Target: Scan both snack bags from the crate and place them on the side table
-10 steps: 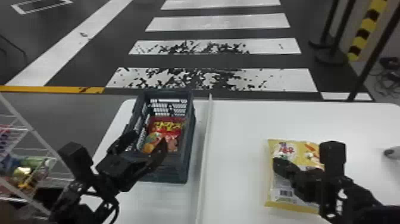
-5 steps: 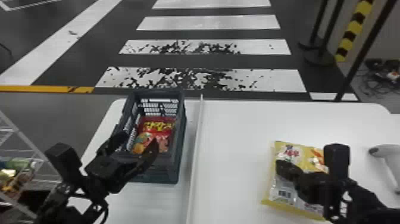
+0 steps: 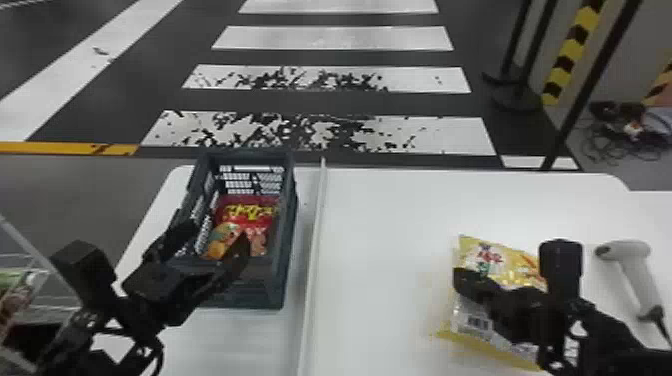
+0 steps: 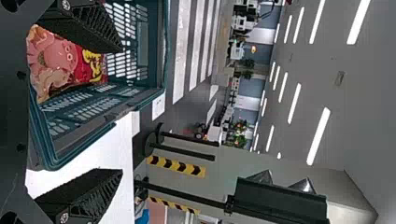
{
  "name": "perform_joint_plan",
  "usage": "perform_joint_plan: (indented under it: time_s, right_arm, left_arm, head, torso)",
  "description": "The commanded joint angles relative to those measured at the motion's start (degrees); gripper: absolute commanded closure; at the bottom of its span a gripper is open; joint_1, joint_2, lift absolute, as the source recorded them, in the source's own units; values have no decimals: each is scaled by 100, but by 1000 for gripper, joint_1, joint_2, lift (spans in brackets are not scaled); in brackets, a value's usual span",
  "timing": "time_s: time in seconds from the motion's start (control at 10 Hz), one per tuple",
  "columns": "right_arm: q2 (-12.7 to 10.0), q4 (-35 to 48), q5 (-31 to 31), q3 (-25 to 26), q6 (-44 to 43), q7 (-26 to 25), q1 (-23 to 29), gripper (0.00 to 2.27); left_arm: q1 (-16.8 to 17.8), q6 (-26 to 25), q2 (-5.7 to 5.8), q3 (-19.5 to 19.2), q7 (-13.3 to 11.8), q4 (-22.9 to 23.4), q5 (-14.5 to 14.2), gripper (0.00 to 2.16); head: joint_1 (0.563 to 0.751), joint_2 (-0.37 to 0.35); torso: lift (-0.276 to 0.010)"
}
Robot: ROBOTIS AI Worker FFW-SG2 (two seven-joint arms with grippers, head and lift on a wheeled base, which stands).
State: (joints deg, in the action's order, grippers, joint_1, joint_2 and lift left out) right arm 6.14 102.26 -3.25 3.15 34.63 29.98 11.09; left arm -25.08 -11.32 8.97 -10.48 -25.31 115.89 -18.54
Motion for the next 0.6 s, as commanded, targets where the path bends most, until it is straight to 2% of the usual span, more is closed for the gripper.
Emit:
perform_joint_plan:
  time_s: [0.0,0.2,0.5]
  right_arm:
    - [-16,444,-36,-253,207,7,210,2253]
    - [-8,769,35,-587,541,7,377,2253]
    - [1,901,492,-772,1086,7,526,2253]
  left_arm:
    - [3,-7,-9,2,0,-5,0,83]
    - [3,11,-9,-7,0,-22,0,83]
    - [20,11,-1,2,0,-57,0,83]
  head:
    - [695,67]
    - [695,110]
    - [695,158]
  torso:
    - [-95]
    - [-95]
    - [-95]
